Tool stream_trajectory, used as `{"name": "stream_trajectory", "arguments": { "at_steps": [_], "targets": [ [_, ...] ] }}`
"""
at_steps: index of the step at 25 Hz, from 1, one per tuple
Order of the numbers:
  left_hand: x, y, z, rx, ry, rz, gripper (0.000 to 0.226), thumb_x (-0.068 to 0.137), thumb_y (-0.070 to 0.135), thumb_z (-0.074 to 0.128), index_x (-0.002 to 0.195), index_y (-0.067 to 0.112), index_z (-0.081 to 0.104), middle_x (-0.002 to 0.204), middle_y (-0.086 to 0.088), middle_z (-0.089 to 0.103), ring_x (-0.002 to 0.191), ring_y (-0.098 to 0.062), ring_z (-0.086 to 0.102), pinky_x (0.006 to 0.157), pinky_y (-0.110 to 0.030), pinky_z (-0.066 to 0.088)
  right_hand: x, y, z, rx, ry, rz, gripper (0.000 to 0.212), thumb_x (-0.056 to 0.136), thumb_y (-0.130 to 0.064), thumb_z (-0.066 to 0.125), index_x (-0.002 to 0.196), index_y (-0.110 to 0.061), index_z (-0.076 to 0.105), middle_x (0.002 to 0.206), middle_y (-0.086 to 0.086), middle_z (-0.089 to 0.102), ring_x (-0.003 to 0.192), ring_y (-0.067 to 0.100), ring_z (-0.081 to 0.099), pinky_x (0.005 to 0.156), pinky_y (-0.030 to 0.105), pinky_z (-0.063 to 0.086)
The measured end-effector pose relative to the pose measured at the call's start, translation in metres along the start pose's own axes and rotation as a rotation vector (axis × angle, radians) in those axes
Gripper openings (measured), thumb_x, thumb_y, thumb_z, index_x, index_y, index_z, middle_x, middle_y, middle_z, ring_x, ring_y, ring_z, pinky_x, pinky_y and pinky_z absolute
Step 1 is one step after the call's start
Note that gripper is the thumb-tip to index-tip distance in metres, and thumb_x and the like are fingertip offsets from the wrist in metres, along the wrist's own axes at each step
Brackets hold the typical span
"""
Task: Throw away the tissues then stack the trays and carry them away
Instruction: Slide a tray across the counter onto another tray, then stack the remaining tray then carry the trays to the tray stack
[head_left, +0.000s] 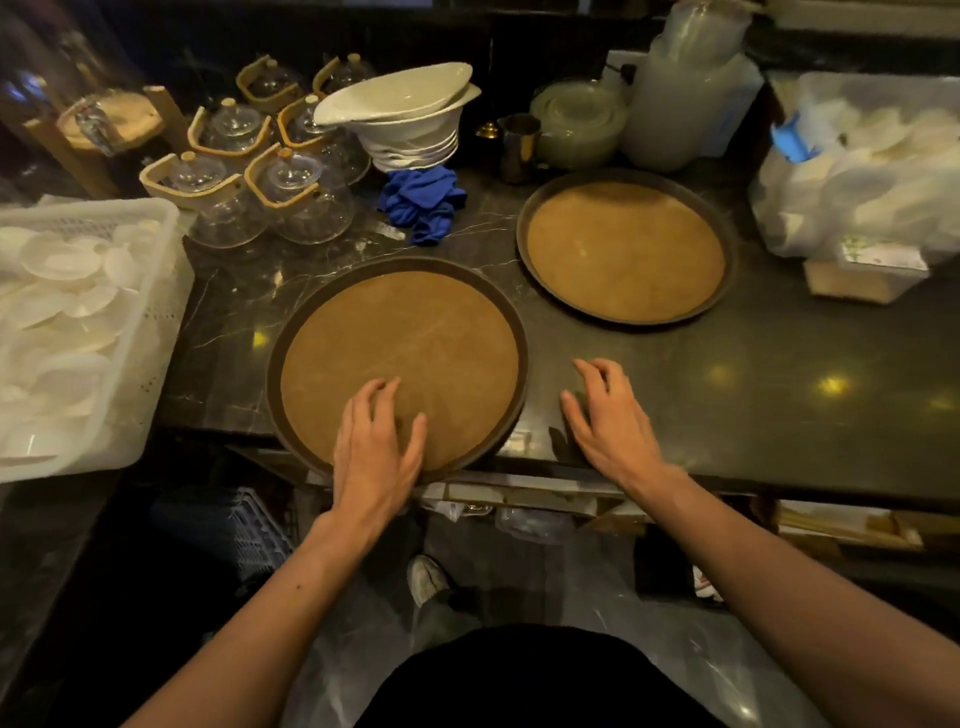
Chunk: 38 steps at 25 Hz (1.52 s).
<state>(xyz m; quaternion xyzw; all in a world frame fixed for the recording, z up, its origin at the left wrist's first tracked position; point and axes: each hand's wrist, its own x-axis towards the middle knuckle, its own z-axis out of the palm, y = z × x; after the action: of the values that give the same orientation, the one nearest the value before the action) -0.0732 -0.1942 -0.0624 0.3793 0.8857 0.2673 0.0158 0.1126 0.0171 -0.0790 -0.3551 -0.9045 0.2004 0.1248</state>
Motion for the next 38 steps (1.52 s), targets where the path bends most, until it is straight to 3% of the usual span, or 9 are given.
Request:
{"name": "stream_trajectory", "arguments": {
  "at_steps": [9, 17, 24, 33, 38],
  "targets": [
    [0.010, 0.129, 0.032, -0.014, -0.134, 0.331, 0.054, 0.094, 0.042, 0.047, 0.138, 0.010, 0.047, 0.137, -0.013, 0.048, 0.125, -0.026, 0.046, 0.101, -0.042, 0.045, -0.047, 0.068, -0.079, -0.079, 0.125, 0.044, 0.050, 0.099, -0.039, 0.046, 0.139, -0.009, 0.045, 0.141, 0.018, 0.044, 0.127, 0.033, 0.045, 0.100, 0.046, 0.046],
    [0.106, 0.168, 0.057, 0.013, -0.129, 0.443, 0.054, 0.095, 0.043, 0.048, 0.139, 0.011, 0.046, 0.136, -0.015, 0.048, 0.123, -0.029, 0.048, 0.096, -0.043, 0.047, 0.017, 0.096, -0.112, -0.178, 0.167, 0.091, 0.052, 0.098, -0.038, 0.048, 0.140, -0.007, 0.044, 0.139, 0.023, 0.044, 0.123, 0.039, 0.046, 0.097, 0.048, 0.045],
    [0.199, 0.152, 0.076, -0.014, -0.196, 0.453, 0.055, 0.095, 0.047, 0.045, 0.140, 0.015, 0.043, 0.137, -0.012, 0.046, 0.122, -0.027, 0.047, 0.091, -0.040, 0.046, 0.109, 0.099, -0.127, -0.212, 0.139, 0.166, 0.055, 0.097, -0.039, 0.049, 0.143, -0.008, 0.041, 0.141, 0.022, 0.041, 0.123, 0.039, 0.046, 0.099, 0.047, 0.043],
    [0.258, 0.151, 0.104, -0.011, -0.237, 0.305, 0.057, 0.096, 0.049, 0.043, 0.142, 0.017, 0.037, 0.143, -0.012, 0.039, 0.122, -0.027, 0.045, 0.087, -0.035, 0.042, 0.185, 0.139, -0.129, -0.158, 0.071, 0.271, 0.060, 0.098, -0.044, 0.046, 0.146, -0.010, 0.033, 0.143, 0.018, 0.038, 0.127, 0.037, 0.043, 0.099, 0.046, 0.044],
    [0.275, 0.148, 0.117, 0.026, -0.225, 0.159, 0.059, 0.093, 0.052, 0.044, 0.142, 0.019, 0.036, 0.143, -0.013, 0.038, 0.122, -0.030, 0.045, 0.090, -0.042, 0.045, 0.221, 0.176, -0.127, -0.172, 0.018, 0.320, 0.064, 0.096, -0.049, 0.046, 0.146, -0.013, 0.030, 0.145, 0.019, 0.038, 0.127, 0.037, 0.044, 0.096, 0.046, 0.045]
  ]
}}
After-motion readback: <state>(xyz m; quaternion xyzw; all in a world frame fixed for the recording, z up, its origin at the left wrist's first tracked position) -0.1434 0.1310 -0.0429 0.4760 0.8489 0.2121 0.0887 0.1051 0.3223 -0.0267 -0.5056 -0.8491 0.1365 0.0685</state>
